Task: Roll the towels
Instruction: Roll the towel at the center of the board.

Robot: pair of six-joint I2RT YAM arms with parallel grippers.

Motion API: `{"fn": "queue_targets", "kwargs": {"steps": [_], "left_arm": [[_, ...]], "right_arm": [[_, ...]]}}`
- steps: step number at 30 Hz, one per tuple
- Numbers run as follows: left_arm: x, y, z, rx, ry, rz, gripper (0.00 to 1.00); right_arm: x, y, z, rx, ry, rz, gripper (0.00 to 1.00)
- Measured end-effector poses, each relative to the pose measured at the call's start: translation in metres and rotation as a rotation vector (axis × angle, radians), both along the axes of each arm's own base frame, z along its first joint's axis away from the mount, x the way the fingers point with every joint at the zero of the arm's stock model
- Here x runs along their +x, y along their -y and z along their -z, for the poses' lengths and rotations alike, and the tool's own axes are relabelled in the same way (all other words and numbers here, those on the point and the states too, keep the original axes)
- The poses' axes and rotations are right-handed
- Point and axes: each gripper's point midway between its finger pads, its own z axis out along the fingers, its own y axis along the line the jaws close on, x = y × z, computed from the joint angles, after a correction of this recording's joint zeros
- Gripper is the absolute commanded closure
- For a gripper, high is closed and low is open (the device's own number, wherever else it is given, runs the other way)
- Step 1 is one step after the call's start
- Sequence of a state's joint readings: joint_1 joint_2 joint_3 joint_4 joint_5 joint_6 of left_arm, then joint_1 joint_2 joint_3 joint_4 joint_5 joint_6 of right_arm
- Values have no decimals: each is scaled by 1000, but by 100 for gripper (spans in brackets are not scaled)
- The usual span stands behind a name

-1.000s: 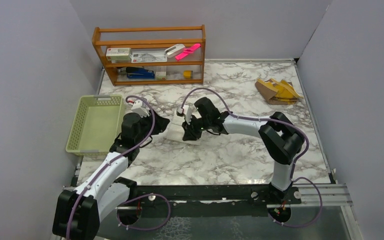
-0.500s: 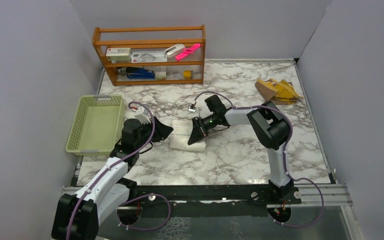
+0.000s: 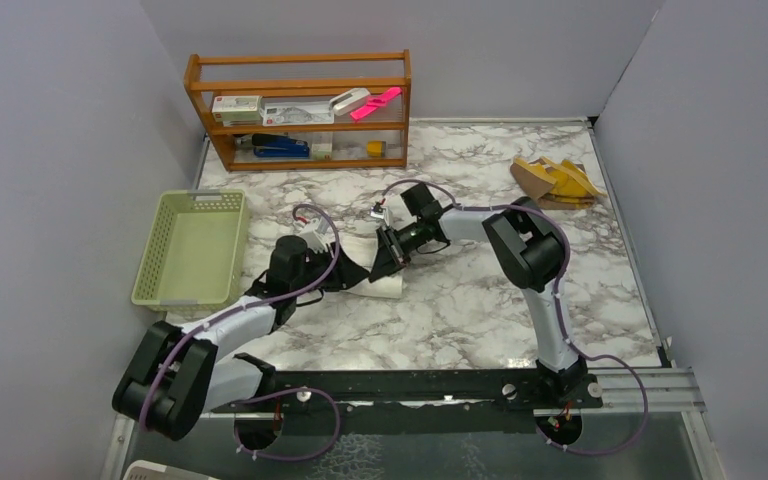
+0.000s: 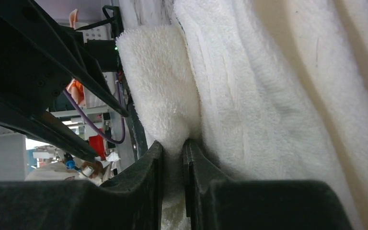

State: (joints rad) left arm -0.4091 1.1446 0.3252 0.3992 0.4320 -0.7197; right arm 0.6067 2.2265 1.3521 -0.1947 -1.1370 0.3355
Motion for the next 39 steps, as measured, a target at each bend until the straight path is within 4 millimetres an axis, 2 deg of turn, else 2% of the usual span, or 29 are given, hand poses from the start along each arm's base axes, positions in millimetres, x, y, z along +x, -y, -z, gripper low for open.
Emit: {"fn": "queue_targets", "kwargs": {"steps": [5,6,9,11,13,17,18,19,21,25,27,28,31,34,39], "left_arm": [[4,0,25,36,-55,-15,61],[6,-2,30,46,-63,-26,62],[11,-4,39,65,-67,-47,62],[14,-1,36,54,-54,-42,62],[21,1,29,50,-20,-43,62],[24,-9,47,115,-57,-85,62],[24,-10,49,124,-61,-88,62],[24,-11,50,131,-59,-91,62],[25,-12,50,138,-56,-91,62],[26,-12,51,148,-57,-86,62],[27,-12,52,152,-59,-85,62],[27,-11,52,153,-60,-85,62],[30,-11,52,155,-61,-83,62],[31,-10,52,158,-62,-83,62],[32,-10,52,164,-63,-79,62]], "right_arm": [[4,0,1,-22,15,11,68],[4,0,2,-22,23,10,59],[7,1,-1,-15,74,7,42],[8,4,-5,-20,137,16,35],[18,12,-12,-33,233,49,32],[21,26,-39,-25,442,91,25],[21,30,-34,-33,489,101,19],[22,30,-53,-9,547,113,17],[26,34,-63,8,658,139,10],[19,44,-74,43,944,157,5],[-3,43,-79,80,1112,120,4],[-17,38,-81,107,1187,85,4],[-41,20,-82,149,1368,-8,4],[-42,8,-78,112,1531,-66,6],[-30,0,-47,-55,1701,-158,12]]}}
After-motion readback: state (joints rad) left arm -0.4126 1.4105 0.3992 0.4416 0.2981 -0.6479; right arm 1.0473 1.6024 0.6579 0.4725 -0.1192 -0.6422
